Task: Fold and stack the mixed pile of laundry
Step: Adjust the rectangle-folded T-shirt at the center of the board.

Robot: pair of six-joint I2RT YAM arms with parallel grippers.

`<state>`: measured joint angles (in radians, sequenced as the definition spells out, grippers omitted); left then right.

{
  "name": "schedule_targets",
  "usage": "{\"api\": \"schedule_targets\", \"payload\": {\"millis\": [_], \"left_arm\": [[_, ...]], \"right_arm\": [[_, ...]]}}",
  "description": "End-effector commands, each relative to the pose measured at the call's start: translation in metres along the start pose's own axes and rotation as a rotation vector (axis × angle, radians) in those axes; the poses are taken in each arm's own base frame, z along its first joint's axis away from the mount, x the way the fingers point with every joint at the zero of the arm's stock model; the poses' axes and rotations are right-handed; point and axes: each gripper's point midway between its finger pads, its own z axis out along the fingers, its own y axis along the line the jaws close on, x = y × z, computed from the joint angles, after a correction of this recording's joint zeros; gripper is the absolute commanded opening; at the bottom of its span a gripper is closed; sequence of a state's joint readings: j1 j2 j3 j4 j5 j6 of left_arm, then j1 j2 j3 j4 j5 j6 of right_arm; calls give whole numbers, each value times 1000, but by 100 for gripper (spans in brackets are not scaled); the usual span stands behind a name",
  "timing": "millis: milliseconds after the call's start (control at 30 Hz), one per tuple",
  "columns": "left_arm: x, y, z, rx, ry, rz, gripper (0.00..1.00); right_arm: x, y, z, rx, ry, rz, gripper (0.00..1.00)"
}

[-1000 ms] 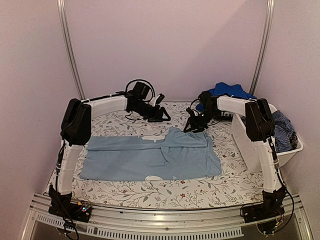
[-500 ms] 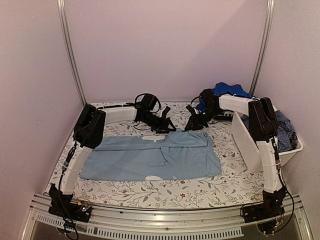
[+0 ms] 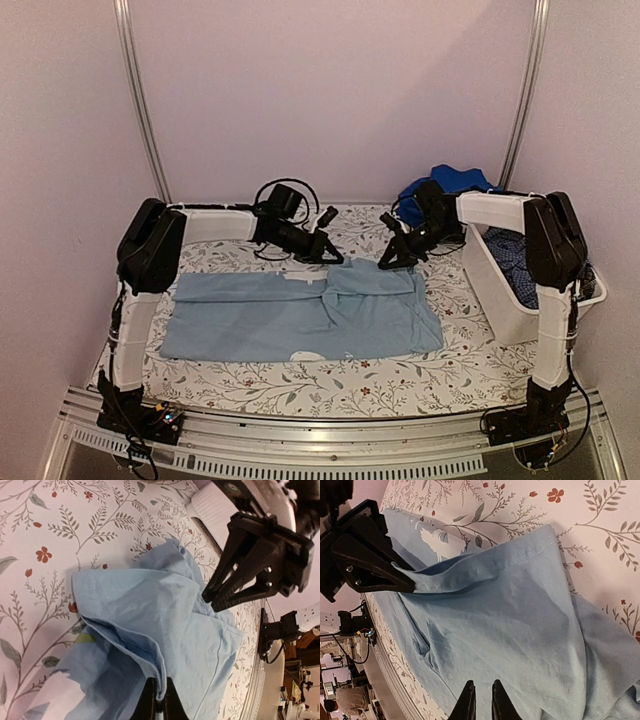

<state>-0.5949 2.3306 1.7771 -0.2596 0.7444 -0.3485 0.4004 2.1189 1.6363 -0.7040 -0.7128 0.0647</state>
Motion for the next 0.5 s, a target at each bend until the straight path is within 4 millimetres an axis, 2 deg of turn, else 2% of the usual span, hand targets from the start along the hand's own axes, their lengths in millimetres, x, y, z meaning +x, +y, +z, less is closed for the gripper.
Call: {"api": "schedule_targets", "payload": {"millis": [0, 67, 133, 267, 300, 467], "left_arm": [[20, -48, -11, 16, -3, 303, 0], [38, -55, -7, -24, 21, 396, 1], [45, -50, -1, -70, 46, 390, 8], [46, -27, 9, -121, 81, 228, 16], [43, -22, 8, -112, 74, 190, 17], [29, -6, -17, -97, -31, 42, 26]], "right_arm": [[7, 15, -15, -14, -34, -56, 16], [5, 17, -21, 2, -54, -60, 32], [-2, 16, -23, 17, -73, -58, 39], [-31, 13, -19, 19, -106, -48, 41], [-36, 9, -12, 19, -99, -38, 42], [-61, 1, 13, -5, -77, -35, 43]]}}
